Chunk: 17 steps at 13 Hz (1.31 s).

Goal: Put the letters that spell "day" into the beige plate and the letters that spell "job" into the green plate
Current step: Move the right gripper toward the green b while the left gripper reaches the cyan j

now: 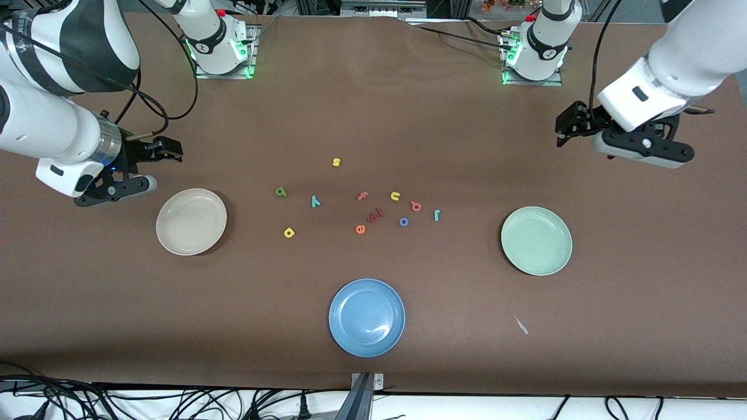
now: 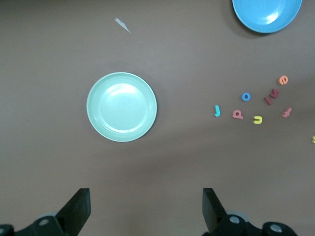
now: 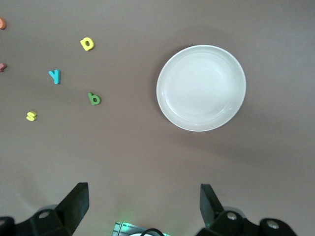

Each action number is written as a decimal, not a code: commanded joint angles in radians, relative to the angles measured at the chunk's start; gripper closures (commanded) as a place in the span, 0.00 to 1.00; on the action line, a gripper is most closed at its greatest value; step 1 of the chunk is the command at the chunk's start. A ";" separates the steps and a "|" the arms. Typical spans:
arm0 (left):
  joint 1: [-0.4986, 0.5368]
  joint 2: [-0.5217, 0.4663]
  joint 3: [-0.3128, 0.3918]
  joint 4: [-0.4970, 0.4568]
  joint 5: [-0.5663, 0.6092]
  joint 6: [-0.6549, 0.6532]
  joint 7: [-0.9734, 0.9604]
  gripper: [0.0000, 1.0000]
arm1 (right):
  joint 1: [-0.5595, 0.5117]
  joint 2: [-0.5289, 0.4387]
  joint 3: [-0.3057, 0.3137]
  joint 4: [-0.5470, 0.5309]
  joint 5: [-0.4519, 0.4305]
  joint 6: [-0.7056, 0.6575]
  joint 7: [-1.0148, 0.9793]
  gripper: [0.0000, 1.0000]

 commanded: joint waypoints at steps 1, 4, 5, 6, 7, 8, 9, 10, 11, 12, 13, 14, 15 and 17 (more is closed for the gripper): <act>-0.012 0.092 -0.017 0.028 0.028 -0.022 0.016 0.00 | 0.064 0.011 -0.002 -0.004 0.037 0.021 -0.001 0.00; -0.036 0.105 -0.023 0.028 0.026 -0.038 0.012 0.00 | 0.103 0.032 -0.002 -0.018 0.037 0.032 0.000 0.00; -0.058 0.116 -0.023 0.028 0.026 -0.042 0.008 0.00 | 0.112 0.042 -0.002 -0.020 0.036 0.037 -0.003 0.00; -0.069 0.125 -0.021 0.028 0.026 -0.048 0.006 0.00 | 0.122 0.046 -0.002 -0.029 0.037 0.038 -0.003 0.00; -0.073 0.128 -0.021 0.026 0.026 -0.048 0.005 0.00 | 0.138 0.052 -0.002 -0.044 0.037 0.041 -0.003 0.00; -0.075 0.143 -0.023 0.026 0.026 -0.048 0.005 0.00 | 0.146 0.051 -0.001 -0.066 0.037 0.058 -0.004 0.00; -0.078 0.159 -0.025 0.028 0.026 -0.048 0.006 0.00 | 0.146 0.049 -0.001 -0.087 0.037 0.082 -0.004 0.00; -0.093 0.180 -0.026 0.028 0.026 -0.048 0.014 0.00 | 0.146 0.045 0.001 -0.107 0.037 0.107 -0.007 0.00; -0.122 0.207 -0.025 0.028 0.028 -0.047 0.009 0.00 | 0.147 0.045 0.005 -0.125 0.036 0.138 -0.007 0.00; -0.142 0.234 -0.026 0.029 0.028 -0.041 0.003 0.00 | 0.147 0.043 0.031 -0.148 0.037 0.176 -0.007 0.00; -0.164 0.261 -0.025 0.031 0.026 -0.033 0.002 0.00 | 0.147 0.039 0.038 -0.177 0.037 0.216 -0.007 0.00; -0.177 0.284 -0.025 0.032 0.028 -0.022 0.003 0.00 | 0.147 0.030 0.041 -0.210 0.037 0.251 -0.003 0.00; -0.179 0.297 -0.025 0.032 0.026 -0.010 0.003 0.00 | 0.149 0.020 0.056 -0.249 0.037 0.292 0.014 0.00; -0.182 0.349 -0.028 0.031 0.020 0.025 0.008 0.00 | 0.147 -0.009 0.064 -0.345 0.031 0.400 0.023 0.00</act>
